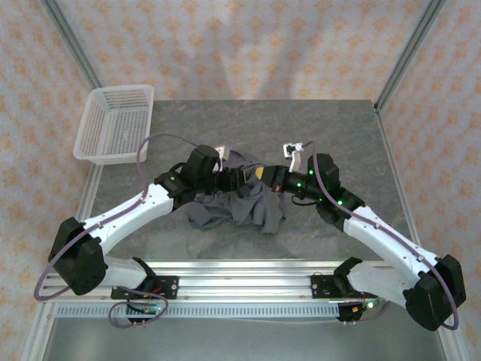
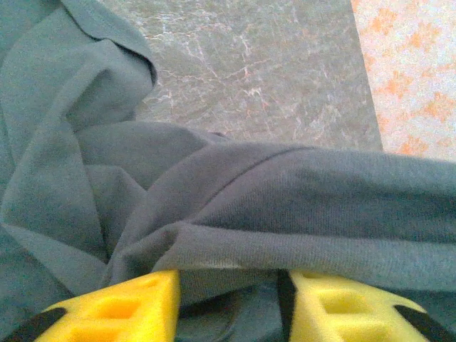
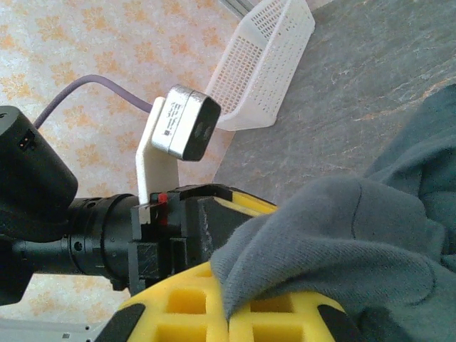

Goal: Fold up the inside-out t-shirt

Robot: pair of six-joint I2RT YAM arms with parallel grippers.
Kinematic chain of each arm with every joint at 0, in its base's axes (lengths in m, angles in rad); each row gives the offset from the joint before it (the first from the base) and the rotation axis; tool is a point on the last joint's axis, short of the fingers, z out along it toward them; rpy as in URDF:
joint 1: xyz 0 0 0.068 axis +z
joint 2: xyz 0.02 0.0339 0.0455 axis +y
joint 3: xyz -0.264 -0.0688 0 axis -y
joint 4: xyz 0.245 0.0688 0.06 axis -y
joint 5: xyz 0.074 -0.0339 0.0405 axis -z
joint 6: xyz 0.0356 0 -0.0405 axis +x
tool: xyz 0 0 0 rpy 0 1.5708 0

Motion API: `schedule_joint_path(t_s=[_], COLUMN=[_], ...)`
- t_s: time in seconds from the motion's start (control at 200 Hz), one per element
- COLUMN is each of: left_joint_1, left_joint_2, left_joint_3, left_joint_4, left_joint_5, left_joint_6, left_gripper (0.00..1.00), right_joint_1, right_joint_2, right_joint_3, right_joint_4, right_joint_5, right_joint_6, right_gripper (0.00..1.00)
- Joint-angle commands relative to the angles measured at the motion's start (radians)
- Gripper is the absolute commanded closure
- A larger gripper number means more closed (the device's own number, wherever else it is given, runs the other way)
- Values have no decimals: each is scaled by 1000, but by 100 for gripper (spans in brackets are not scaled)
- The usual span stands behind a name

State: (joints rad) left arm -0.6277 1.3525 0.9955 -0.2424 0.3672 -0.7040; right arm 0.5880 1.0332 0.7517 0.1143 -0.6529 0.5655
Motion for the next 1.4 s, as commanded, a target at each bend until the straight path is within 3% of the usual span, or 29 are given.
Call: schedule_joint_path(t_s=[0.0, 0.145, 0.25, 0.365, 0.43, 0.52, 0.626, 0.836, 0.946, 1.121, 1.251, 1.306, 1.396], left_joint_1=[0, 0, 0, 0, 0, 10, 57, 158, 158, 158, 154, 151, 145], left_joint_2=[36, 102, 138, 135, 127, 92, -1, -119, -117, -124, -128, -130, -130], left_joint_3=[31, 69, 96, 71, 61, 50, 15, 35, 55, 11, -12, -7, 6], left_joint_4=[43, -41, -161, -165, -158, -120, 28, 188, 189, 189, 193, 179, 153], left_joint_5=[-15, -18, -54, -15, 5, 46, 167, 316, 350, 344, 345, 338, 329], left_joint_6=[-31, 2, 24, 34, 32, 22, -45, -175, -170, -152, -149, -138, -123], left_gripper=[55, 60, 75, 85, 100, 100, 100, 100, 100, 100, 100, 100, 100], right_joint_1=[-5, -5, -5, -5, -5, -6, -40, -169, -169, -133, 39, 126, 217], right_joint_2=[-1, -13, -28, -28, -20, -25, -64, -101, -127, -287, -326, -286, -168], right_joint_3=[34, 31, 31, 41, 43, 39, -14, -210, -224, -175, -47, 32, 165], right_joint_4=[38, 52, 56, 56, 48, 8, -9, 139, 152, 32, -193, -292, -441], right_joint_5=[-22, -13, 15, 27, 33, 76, 124, -1, -63, -3, 230, 372, 634], right_joint_6=[10, 18, 19, 16, 12, 0, 18, 129, 138, 21, -268, -399, -555], right_gripper=[100, 100, 100, 100, 100, 100, 100, 100, 87, 59, 47, 35, 26])
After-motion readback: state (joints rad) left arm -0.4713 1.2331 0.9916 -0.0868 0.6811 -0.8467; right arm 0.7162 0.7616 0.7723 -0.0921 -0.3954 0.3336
